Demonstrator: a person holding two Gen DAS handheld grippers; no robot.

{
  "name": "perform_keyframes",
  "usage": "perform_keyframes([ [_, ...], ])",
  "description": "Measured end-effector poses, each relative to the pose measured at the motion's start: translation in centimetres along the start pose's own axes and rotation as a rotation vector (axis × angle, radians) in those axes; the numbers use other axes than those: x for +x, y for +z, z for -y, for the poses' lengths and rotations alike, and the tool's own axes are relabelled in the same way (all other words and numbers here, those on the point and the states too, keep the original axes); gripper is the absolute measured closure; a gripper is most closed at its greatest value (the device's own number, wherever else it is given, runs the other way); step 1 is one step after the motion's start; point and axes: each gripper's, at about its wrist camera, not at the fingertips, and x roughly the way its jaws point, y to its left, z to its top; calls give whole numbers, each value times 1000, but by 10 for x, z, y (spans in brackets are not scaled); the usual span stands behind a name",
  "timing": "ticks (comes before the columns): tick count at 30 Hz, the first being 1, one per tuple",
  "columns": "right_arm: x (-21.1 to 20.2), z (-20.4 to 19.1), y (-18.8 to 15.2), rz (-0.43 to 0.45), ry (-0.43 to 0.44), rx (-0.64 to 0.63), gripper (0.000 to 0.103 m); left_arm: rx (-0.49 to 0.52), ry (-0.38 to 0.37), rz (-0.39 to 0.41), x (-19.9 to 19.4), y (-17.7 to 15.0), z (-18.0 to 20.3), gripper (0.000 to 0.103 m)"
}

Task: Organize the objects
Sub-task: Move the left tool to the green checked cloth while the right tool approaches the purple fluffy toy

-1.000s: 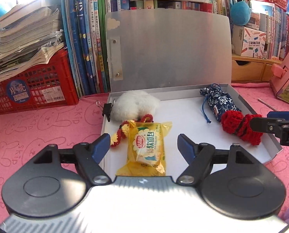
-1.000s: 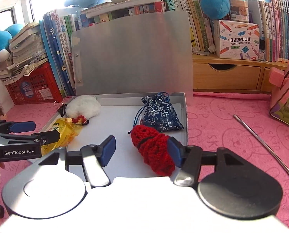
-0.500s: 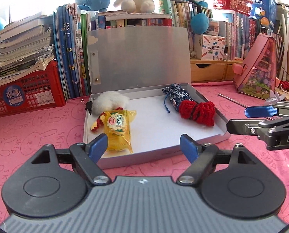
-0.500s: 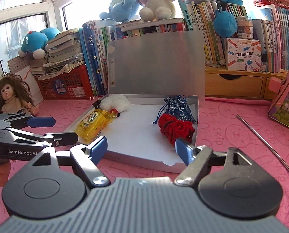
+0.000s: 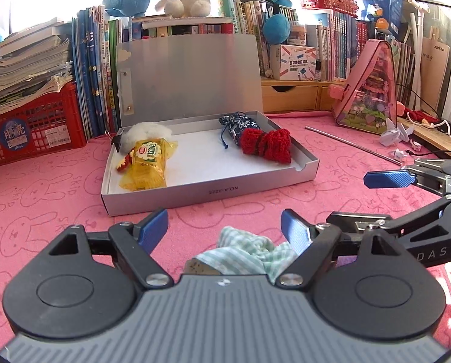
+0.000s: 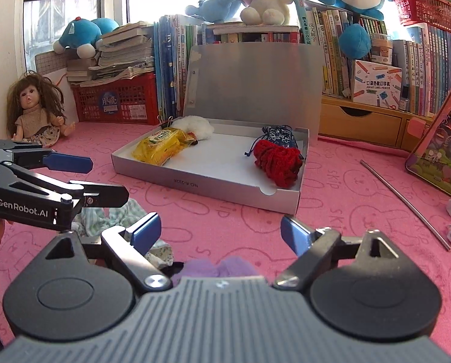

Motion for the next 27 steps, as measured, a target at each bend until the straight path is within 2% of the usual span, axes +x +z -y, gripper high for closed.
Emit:
perform_keyframes([
  [8,-12,-5,-26,-12,-24,-14,11,-29,-32,-11,-7,-26,7,18],
  [11,-13,-5,-34,-22,-29,-12,11,-39,-34,-6,-8,-32,9,14],
  [22,-4,-13,-52,-54,-52,-41,11,26,9,34,-9,-51,23,13],
  [27,0,-15,-53,-74,-59,-51,11,17,17,40,-6,-57,26,11],
])
